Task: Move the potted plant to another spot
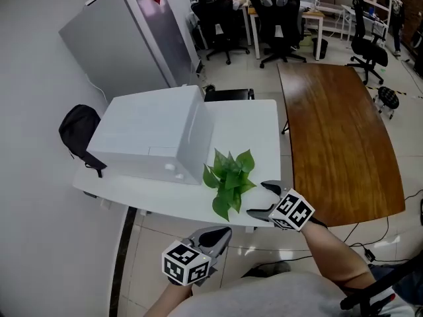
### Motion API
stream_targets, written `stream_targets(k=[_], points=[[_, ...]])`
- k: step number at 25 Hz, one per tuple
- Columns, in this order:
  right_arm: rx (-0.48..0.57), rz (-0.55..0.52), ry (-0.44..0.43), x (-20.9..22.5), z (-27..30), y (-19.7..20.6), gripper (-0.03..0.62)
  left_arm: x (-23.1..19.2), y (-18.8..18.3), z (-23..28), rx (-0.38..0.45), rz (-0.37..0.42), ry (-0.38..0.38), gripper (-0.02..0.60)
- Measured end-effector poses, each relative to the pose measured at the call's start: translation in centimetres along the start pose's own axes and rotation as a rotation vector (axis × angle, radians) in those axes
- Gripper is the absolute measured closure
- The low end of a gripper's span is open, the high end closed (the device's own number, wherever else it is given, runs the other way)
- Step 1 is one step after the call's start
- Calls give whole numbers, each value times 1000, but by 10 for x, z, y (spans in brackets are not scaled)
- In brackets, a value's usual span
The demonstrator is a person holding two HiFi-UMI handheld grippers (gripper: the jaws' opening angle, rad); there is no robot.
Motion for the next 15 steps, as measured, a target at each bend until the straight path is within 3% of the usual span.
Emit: stream_targets(k=[7,15], points=[[-21,-50,-3,11,69,3,123,-32,17,-22,-17,-33,-83,586],[5,-95,23,21,108,-8,72,-59,31,-37,-34,-67,-132,586]])
Point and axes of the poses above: the fingertips, and each gripper's own axes: z forward along the fingers, x to its right, y out of its underside, the point moved 1 cm from there along -z, backward along the fingers, and after that the axes turned 2 degrees about -x, right-handed, at the moved point
